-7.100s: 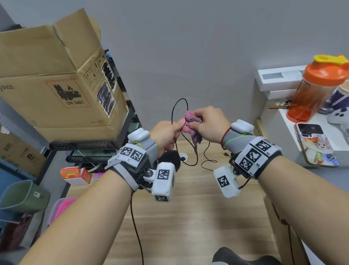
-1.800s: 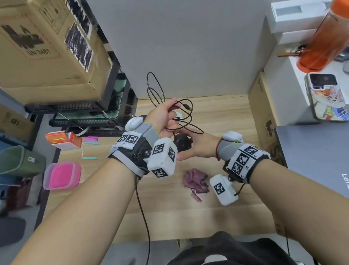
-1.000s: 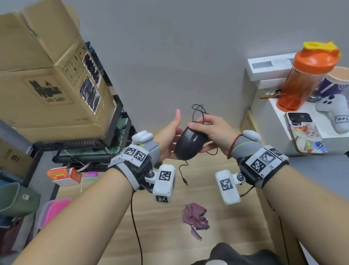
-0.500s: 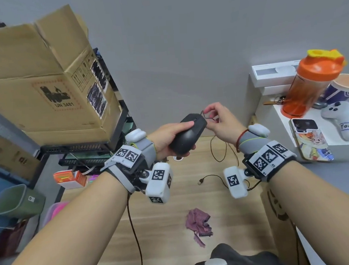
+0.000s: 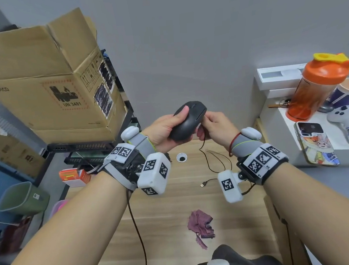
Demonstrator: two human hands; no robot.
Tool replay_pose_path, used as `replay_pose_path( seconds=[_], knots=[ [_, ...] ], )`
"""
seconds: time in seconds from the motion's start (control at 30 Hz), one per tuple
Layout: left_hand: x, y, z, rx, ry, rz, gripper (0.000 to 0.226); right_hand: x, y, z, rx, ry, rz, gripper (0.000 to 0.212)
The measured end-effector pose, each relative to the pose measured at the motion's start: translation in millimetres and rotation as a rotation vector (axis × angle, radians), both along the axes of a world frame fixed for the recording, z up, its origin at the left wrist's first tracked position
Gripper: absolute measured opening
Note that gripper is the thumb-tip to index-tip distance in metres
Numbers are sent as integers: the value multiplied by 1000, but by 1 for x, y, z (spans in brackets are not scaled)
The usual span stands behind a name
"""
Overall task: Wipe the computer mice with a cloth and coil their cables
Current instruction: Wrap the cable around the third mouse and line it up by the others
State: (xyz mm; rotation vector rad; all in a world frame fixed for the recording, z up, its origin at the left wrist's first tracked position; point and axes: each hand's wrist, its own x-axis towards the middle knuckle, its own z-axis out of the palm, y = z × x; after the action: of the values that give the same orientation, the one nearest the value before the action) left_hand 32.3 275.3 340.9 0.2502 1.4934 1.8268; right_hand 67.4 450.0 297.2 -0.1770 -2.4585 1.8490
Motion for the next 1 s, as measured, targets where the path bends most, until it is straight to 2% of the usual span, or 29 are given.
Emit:
replay_pose_path(
  seconds=[0.07, 0.13, 0.3, 0.5, 0.67, 0.8, 0.87, 0.93, 1.0],
  knots=[
    [-2, 1, 4, 76, -56, 23, 33, 2, -8, -3, -41, -49, 50, 38],
    [-4, 3, 7, 111, -87, 80, 22, 5, -19, -4, 22, -79, 135, 36],
    [-7, 4, 4, -10, 11, 100, 30, 12, -31, 3, 247, -98, 315, 35],
    [-9, -3, -1, 5, -17, 60, 26, 15, -24, 8, 296, -88, 327, 36],
    [-17, -9, -8, -7, 28, 144, 22, 16, -19, 12, 322, -57, 316, 33],
    [-29, -11, -14, -181, 119, 261, 20, 15, -9, 18, 389, -53, 285, 32],
    [-32, -11, -16, -278, 194, 286, 35, 17, -7, 24, 414, -52, 304, 31],
    [-33, -13, -18, -426, 341, 314, 44, 17, -5, 32, 388, -17, 301, 28],
    [-33, -17, -19, -566, 493, 231, 41, 14, 0, 40, 363, 28, 266, 26]
  ],
)
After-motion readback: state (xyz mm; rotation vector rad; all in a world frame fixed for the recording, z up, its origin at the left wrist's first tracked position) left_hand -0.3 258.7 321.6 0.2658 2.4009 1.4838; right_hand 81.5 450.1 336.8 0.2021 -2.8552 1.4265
